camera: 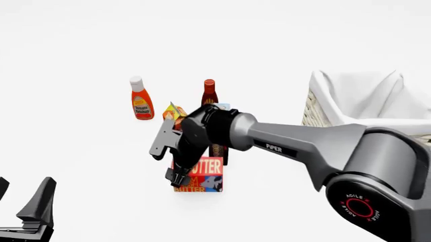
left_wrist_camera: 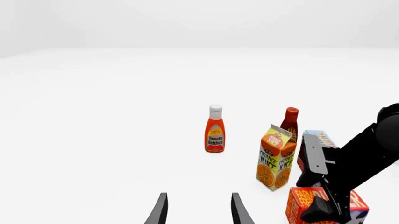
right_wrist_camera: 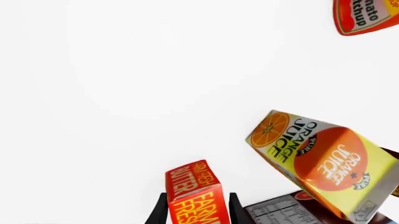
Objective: Pick the butter and place it in the basket.
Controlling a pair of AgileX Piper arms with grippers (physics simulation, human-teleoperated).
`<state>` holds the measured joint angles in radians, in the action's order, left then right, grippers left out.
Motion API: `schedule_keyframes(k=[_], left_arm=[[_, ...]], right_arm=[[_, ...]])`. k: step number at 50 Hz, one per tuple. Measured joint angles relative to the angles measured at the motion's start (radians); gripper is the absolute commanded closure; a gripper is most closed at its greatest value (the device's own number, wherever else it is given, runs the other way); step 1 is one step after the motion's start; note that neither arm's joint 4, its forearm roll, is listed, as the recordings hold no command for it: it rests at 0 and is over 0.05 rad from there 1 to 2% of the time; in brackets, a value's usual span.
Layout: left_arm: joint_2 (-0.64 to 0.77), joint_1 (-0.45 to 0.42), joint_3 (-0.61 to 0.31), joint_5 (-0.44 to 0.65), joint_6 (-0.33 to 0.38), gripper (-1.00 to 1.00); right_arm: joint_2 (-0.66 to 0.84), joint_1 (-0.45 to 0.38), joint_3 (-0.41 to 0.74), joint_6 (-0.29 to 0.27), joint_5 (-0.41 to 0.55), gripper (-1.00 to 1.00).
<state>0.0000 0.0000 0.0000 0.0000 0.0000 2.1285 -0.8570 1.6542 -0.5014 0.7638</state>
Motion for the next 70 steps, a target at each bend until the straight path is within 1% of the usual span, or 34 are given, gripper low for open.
schedule_keyframes(k=[20,38,48,70], left_arm=[[0.000,0.000,0.000,0.000,0.000,-1.00],[0.000,0.000,0.000,0.000,0.000,-1.00],[0.000,0.000,0.000,0.000,0.000,-1.00],[0.000,0.000,0.000,0.000,0.000,-1.00]], right_arm=[[0.035,0.011,0.082,-0.047,0.070,1.00],[0.005,-0.010,0.023,-0.018,0.036,1.00],[-0.016,-0.017,-0.010,-0.011,0.024,1.00],[-0.065,-0.032,-0.050,0.007,0.022,1.00]])
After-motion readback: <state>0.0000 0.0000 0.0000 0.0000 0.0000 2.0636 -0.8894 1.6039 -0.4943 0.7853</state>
